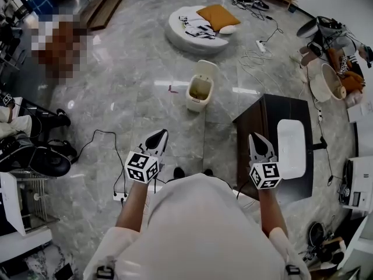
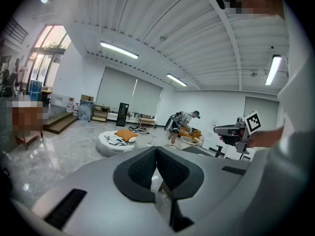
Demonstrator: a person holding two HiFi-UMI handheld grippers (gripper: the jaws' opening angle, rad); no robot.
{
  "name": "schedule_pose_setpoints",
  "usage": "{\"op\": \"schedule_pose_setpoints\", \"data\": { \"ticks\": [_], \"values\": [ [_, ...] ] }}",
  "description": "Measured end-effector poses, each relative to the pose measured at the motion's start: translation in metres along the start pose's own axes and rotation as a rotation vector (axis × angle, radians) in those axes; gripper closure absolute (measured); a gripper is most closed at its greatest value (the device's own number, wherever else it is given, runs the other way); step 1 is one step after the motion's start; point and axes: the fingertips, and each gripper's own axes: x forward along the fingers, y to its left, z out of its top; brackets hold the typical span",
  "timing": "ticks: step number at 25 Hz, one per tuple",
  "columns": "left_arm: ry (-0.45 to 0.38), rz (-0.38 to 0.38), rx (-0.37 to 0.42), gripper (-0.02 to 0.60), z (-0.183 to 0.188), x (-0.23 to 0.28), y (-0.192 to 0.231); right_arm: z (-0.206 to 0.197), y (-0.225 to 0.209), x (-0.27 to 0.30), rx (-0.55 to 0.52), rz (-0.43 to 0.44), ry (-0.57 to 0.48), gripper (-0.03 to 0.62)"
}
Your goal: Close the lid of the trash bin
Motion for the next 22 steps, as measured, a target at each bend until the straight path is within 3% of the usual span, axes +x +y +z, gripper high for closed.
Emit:
{"op": "schedule_pose_setpoints", "data": {
  "ticks": [22],
  "values": [
    [0.015, -0.051, 0.012, 0.563, -0.002, -0.005, 0.032, -0.001, 0.028, 0.01, 0.001, -0.041, 0.021, 0.559]
  ]
}}
